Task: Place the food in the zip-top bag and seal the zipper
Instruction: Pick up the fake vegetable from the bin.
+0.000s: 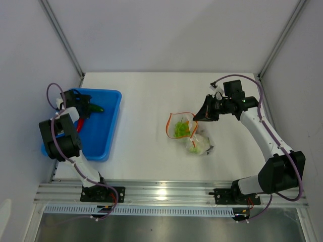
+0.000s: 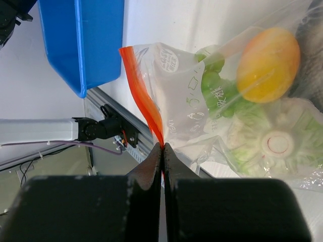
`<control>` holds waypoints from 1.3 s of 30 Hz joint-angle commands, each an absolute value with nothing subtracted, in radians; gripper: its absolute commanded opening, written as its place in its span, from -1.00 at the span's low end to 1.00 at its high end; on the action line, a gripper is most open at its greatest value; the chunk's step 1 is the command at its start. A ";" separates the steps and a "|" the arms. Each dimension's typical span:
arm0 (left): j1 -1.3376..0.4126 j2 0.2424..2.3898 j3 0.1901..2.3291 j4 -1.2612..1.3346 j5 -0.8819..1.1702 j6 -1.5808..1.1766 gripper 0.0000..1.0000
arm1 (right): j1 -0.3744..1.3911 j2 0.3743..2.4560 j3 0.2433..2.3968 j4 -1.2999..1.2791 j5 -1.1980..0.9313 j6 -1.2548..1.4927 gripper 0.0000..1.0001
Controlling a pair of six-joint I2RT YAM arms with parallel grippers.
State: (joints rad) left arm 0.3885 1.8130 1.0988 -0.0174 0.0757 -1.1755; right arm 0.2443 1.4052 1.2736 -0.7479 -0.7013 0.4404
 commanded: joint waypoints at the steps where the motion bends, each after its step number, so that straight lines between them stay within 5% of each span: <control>1: 0.385 1.839 1.155 -0.031 0.046 -1.141 0.68 | 0.236 1.413 1.270 -0.744 -0.709 0.437 -1.00; 17: 0.373 1.920 1.193 -0.110 0.005 -1.137 0.64 | 0.233 1.407 1.256 -0.764 -0.683 0.446 -1.00; 39: 0.364 2.131 1.611 -0.637 0.005 -1.040 0.38 | 0.238 1.378 1.230 -0.756 -0.653 0.483 -1.00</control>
State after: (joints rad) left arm 0.3779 2.1071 1.5883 -0.5354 -0.0002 -1.0592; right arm 0.2417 1.4078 1.2343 -0.7589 -0.6624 0.4686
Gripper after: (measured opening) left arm 0.697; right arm 0.006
